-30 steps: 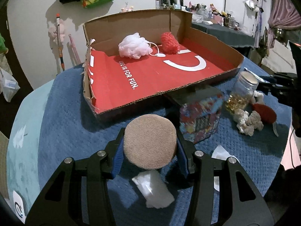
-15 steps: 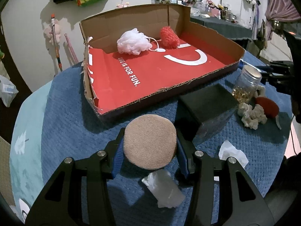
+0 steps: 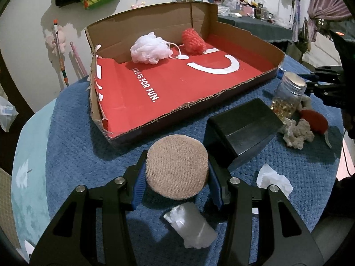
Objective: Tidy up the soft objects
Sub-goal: 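Carry the sponge and blue tube toward the cardboard box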
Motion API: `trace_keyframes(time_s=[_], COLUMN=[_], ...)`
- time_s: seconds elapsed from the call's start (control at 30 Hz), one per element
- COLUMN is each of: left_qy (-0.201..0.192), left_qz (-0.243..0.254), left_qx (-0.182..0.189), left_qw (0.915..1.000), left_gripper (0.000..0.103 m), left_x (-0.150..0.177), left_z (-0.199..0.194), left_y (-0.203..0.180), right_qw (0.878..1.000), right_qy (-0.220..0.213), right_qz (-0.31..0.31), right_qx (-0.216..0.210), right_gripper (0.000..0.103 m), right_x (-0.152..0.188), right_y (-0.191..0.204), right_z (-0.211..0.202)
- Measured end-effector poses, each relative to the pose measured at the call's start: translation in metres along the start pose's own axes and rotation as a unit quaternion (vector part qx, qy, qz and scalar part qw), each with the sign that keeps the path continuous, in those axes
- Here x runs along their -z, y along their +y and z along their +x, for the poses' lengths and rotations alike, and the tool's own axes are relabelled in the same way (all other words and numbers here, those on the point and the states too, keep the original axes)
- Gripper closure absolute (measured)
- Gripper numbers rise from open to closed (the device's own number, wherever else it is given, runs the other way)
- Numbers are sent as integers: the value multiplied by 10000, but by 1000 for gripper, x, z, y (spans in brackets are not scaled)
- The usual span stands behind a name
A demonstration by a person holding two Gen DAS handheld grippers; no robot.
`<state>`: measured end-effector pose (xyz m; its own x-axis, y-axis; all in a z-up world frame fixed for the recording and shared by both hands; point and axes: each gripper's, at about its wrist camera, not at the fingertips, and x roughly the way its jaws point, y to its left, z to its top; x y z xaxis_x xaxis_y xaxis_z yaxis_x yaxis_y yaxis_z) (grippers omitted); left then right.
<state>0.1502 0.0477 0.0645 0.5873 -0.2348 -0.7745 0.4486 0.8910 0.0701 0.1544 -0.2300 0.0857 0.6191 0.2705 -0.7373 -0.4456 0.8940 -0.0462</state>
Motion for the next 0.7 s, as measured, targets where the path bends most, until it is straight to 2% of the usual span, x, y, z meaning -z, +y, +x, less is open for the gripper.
trace_keyframes(time_s=[0.3, 0.53, 0.7], left_qy=[-28, -92, -146], left_qz=[124, 352, 472], left_qx=[-72, 66, 298], left_qw=[9999, 9993, 9983], left_gripper=[57, 57, 57], left_x=[-5, -21, -39], left_z=[-3, -3, -1], left_y=[4, 9, 12], right_qw=[9999, 9993, 9982], right_qy=[16, 43, 46], right_qz=[-123, -172, -226], right_qx=[-78, -336, -562], right_gripper=[77, 77, 77], right_x=[-4, -21, -34], right_y=[0, -7, -9], right_z=[0, 6, 9])
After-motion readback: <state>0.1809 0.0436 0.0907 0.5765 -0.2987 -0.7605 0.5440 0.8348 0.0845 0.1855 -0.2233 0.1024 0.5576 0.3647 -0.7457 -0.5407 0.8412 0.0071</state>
